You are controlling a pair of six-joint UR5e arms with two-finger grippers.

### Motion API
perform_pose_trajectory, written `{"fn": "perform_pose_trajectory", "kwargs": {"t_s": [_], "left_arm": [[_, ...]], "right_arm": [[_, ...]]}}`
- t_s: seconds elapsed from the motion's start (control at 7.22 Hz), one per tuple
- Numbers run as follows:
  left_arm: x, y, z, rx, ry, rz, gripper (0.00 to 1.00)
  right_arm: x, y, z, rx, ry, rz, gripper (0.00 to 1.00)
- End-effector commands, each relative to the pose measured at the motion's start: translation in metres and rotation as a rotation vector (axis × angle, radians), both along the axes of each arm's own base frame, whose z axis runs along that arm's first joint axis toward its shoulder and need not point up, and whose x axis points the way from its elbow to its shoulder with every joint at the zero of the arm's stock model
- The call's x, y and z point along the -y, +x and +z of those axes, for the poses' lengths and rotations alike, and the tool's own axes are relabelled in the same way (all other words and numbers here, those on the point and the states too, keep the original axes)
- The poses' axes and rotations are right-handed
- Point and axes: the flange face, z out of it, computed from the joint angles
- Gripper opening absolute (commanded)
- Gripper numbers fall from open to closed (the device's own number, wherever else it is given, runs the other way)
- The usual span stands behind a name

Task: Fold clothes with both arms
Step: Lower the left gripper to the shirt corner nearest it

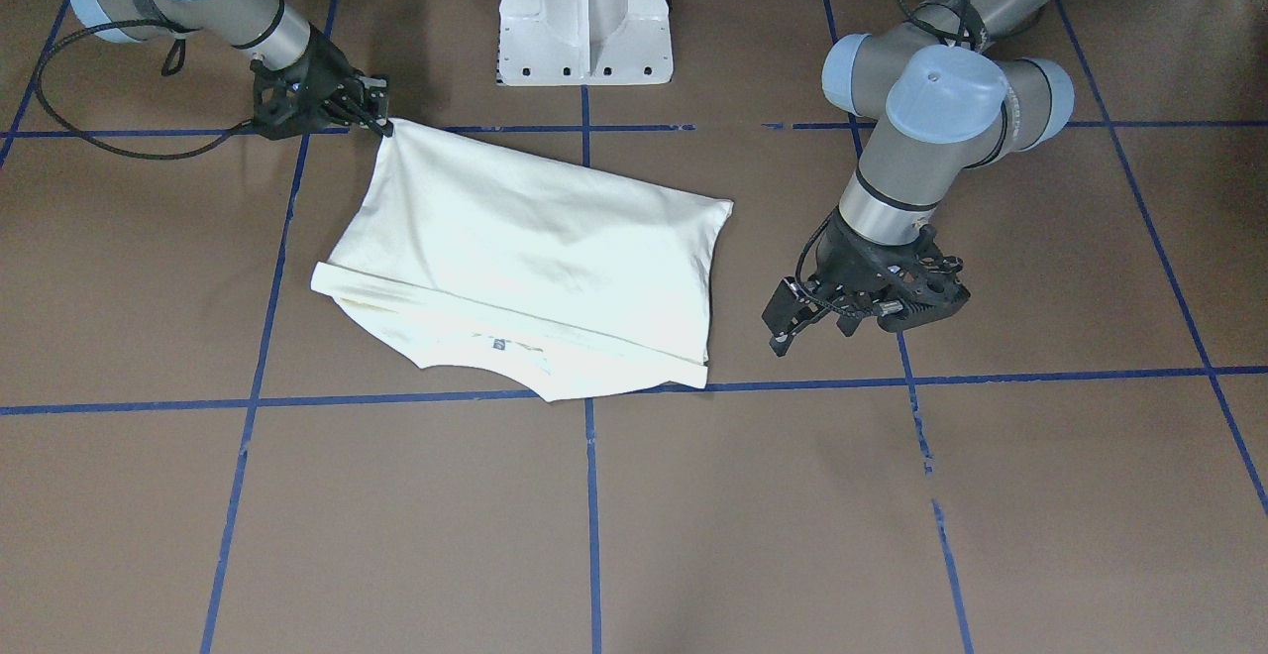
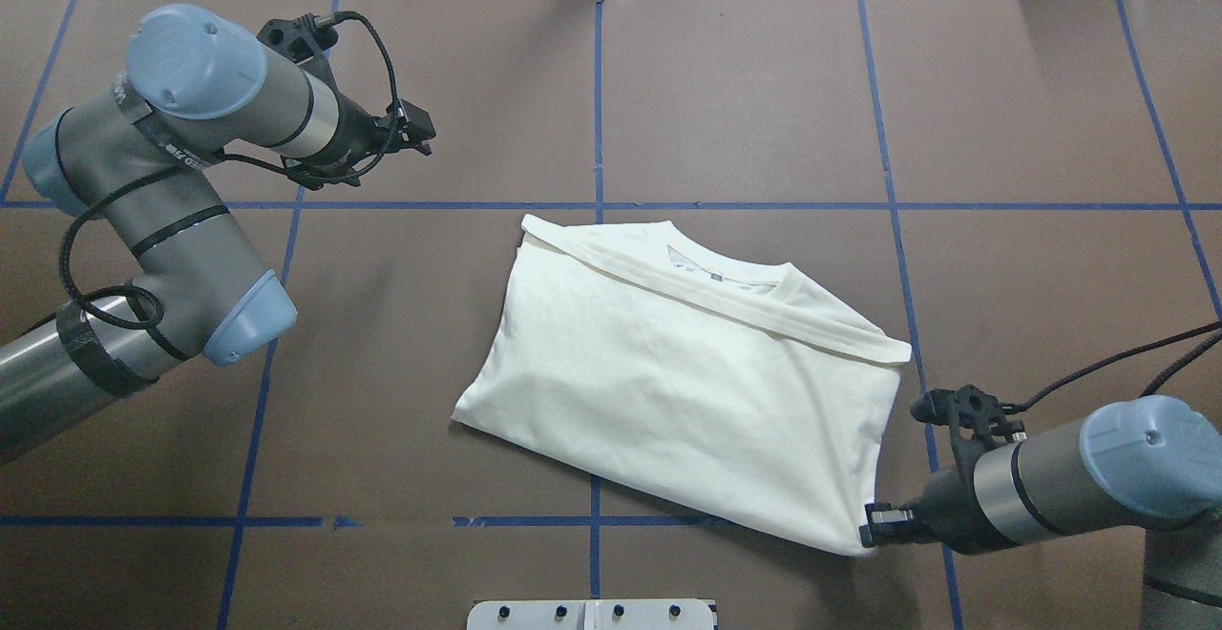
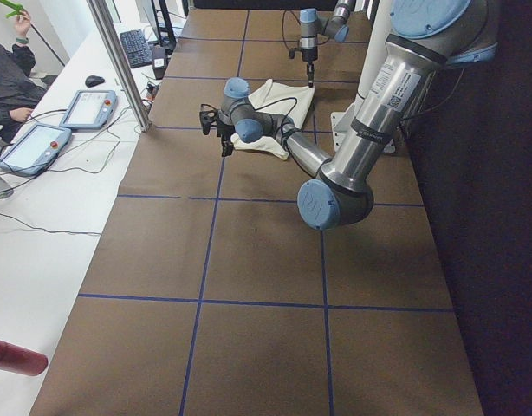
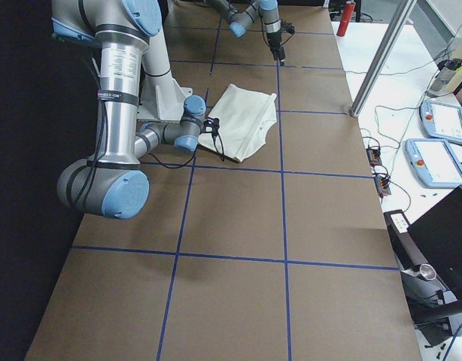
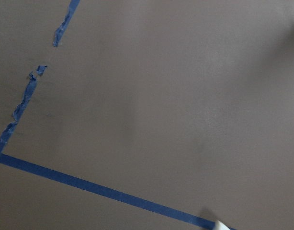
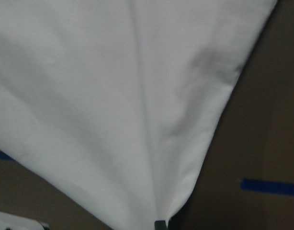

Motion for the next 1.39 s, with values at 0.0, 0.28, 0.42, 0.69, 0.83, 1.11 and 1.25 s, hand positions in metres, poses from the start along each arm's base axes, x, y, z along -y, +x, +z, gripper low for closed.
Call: {"fn": "perform_pose_trajectory", "kwargs": {"t_s": [0.0, 0.28, 0.42, 0.69, 0.83, 1.11, 1.25], "left_arm": [[-0.012, 0.005, -0.007, -0.019, -0.007, 0.005, 0.99], [-0.06, 0.009, 0.0, -0.045, -0.028, 0.05, 0.99], [-0.097, 0.028, 0.001, -0.076, -0.097, 0.066, 0.99], [-0.193, 0.094, -0.017, -0.159, -0.335, 0.087, 0.89], [-0.22, 0.113, -0.016, -0.156, -0.405, 0.071, 0.84], [-0.235, 0.132, -0.008, -0.114, -0.423, 0.045, 0.76], [-0.235, 0.132, -0.004, -0.106, -0.427, 0.041, 0.73]], "right_arm": [[-0.024, 0.013, -0.002, 0.036, -0.007, -0.061, 0.99], [0.002, 0.029, -0.018, 0.138, 0.031, 0.018, 1.0], [0.035, 0.042, -0.031, 0.169, 0.048, 0.104, 1.0], [0.079, 0.058, -0.056, 0.222, 0.082, 0.218, 1.0], [0.087, 0.059, -0.063, 0.239, 0.092, 0.235, 1.0], [0.092, 0.059, -0.067, 0.246, 0.098, 0.247, 1.0], [0.093, 0.06, -0.068, 0.248, 0.099, 0.251, 1.0]]}}
